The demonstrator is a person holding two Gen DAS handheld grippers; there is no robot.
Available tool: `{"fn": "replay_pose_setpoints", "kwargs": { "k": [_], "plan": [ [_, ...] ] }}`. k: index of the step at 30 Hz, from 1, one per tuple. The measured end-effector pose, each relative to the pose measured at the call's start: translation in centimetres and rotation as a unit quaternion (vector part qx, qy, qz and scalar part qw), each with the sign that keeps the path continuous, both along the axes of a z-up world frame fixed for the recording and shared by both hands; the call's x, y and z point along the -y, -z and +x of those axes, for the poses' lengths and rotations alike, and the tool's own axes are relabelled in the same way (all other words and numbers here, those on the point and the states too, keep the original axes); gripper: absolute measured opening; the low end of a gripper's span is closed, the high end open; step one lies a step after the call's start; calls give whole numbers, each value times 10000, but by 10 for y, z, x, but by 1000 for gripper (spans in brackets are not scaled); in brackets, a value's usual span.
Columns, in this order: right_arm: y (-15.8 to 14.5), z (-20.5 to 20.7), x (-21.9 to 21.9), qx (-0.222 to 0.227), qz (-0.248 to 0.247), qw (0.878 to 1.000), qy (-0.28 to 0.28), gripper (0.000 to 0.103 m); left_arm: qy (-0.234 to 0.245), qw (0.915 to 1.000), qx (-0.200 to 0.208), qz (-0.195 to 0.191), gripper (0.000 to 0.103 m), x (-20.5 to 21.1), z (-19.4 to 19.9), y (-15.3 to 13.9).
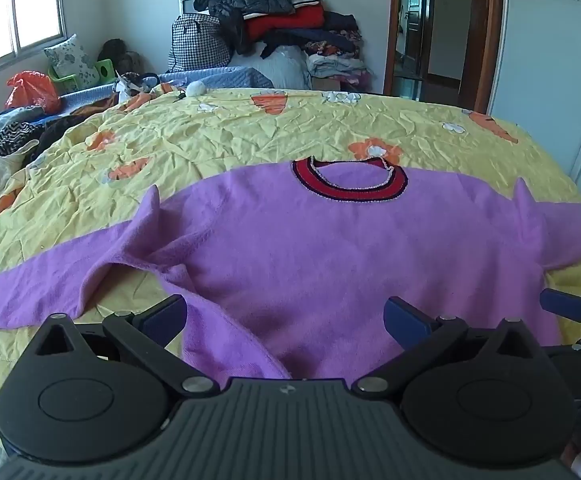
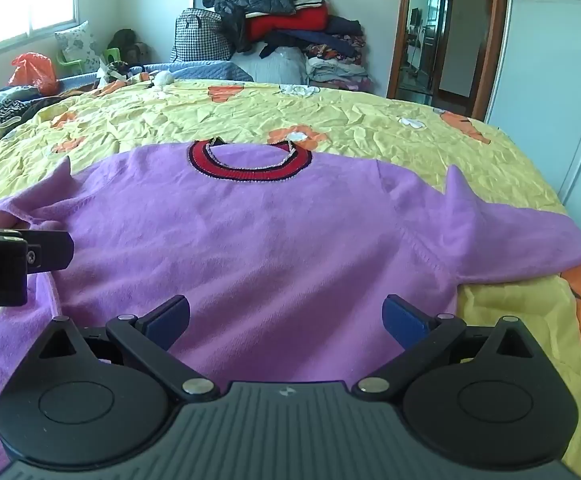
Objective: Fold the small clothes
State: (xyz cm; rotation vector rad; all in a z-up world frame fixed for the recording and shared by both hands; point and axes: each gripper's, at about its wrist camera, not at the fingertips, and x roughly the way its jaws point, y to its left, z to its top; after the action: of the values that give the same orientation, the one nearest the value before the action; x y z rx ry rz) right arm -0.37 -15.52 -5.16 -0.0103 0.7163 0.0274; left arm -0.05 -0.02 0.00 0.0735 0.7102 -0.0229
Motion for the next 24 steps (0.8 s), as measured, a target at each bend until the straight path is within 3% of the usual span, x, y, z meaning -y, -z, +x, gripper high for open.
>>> {"fn": "replay_pose_setpoints", "kwargs": {
  "k": [24],
  "plan": [
    [6,2,10,-58,120,9999,-10,103,87,9996,-268,19,103,7,2,8]
  ]
}}
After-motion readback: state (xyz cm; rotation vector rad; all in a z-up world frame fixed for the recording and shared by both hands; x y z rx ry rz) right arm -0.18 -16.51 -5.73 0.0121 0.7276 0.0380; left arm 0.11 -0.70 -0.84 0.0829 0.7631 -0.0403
